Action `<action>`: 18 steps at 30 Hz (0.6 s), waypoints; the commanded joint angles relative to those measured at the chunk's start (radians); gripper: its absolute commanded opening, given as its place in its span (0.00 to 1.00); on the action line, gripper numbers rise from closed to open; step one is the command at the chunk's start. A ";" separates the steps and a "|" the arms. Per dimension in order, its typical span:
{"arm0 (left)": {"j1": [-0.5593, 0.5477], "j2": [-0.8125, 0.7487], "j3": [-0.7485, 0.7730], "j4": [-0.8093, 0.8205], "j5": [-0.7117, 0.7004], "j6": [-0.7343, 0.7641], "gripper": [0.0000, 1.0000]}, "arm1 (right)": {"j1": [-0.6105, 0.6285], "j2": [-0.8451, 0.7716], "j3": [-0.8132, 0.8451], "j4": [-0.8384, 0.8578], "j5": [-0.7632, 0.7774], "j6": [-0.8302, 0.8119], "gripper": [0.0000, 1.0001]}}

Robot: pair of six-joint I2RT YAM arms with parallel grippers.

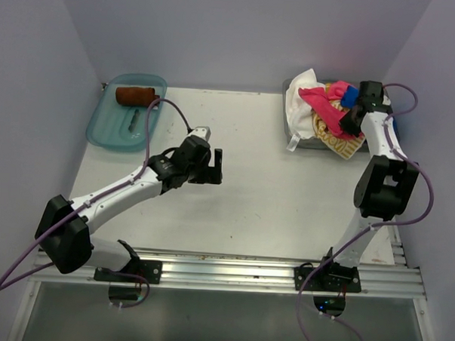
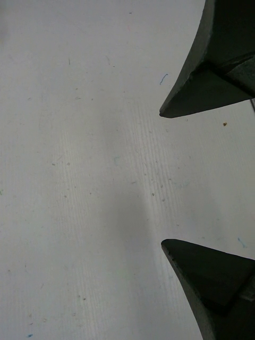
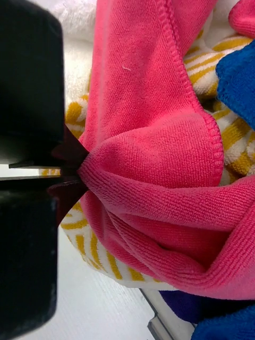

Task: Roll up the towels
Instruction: Grab a towel with the right arm

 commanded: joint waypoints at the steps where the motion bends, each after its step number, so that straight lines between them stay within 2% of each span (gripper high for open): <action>1: 0.002 -0.028 -0.010 0.058 0.019 0.025 1.00 | 0.000 -0.043 0.065 0.030 -0.005 -0.013 0.00; 5: 0.052 -0.029 0.020 0.012 -0.011 0.071 1.00 | 0.003 -0.196 0.030 0.079 -0.110 -0.016 0.00; 8: 0.186 -0.049 0.022 0.028 0.126 0.103 1.00 | 0.049 -0.348 0.031 0.065 -0.078 -0.067 0.00; 10: 0.254 -0.052 0.042 0.018 0.138 0.117 1.00 | 0.095 -0.434 0.033 0.063 -0.087 -0.091 0.00; 15: 0.333 -0.063 0.083 -0.013 0.198 0.122 1.00 | 0.251 -0.508 0.111 0.008 -0.071 -0.136 0.00; 18: 0.362 -0.098 0.062 0.024 0.250 0.102 1.00 | 0.294 -0.520 0.136 0.007 -0.111 -0.122 0.00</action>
